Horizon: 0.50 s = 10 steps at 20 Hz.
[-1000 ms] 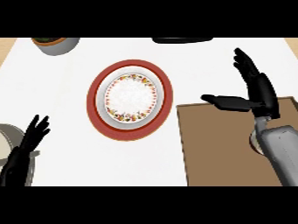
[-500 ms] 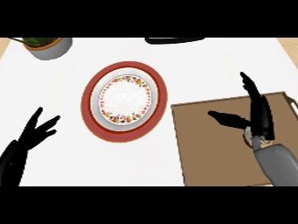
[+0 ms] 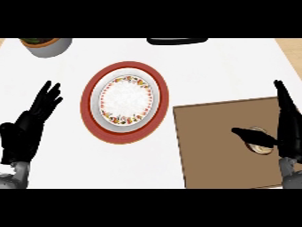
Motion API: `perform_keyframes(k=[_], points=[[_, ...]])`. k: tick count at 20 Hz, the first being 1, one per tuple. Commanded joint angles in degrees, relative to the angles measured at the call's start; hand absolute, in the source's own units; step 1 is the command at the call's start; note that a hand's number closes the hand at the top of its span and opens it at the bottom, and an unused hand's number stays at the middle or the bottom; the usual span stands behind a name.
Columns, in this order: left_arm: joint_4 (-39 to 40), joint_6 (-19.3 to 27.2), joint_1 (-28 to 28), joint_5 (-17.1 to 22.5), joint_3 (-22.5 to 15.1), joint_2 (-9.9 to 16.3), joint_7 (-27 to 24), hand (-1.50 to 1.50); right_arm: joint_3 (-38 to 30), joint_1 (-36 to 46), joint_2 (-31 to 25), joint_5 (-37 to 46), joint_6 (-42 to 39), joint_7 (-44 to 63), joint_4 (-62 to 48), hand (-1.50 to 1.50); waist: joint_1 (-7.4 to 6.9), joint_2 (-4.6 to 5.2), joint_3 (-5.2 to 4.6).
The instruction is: Pick the cupcake from the tray and place it in the plate
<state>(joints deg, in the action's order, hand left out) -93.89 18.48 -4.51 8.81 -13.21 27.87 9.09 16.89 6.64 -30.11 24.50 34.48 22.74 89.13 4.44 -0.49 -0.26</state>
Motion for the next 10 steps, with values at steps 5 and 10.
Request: perform_keyframes(k=[5, 10], points=[[3.91, -2.10, -4.89, 0.99, 0.70, -1.76, -1.15, 0.00, 1.04, -3.53, -12.41, -1.40, -21.66, 26.99, 16.17, -1.50, -1.20, -0.04, -0.15], [8.48, -4.31, -8.05, 0.98, 1.33, -3.01, -2.53, 0.00, 0.12, -2.44, -14.52, -4.47, -30.50, 43.04, 25.41, -1.50, -3.20, 0.32, 0.09]])
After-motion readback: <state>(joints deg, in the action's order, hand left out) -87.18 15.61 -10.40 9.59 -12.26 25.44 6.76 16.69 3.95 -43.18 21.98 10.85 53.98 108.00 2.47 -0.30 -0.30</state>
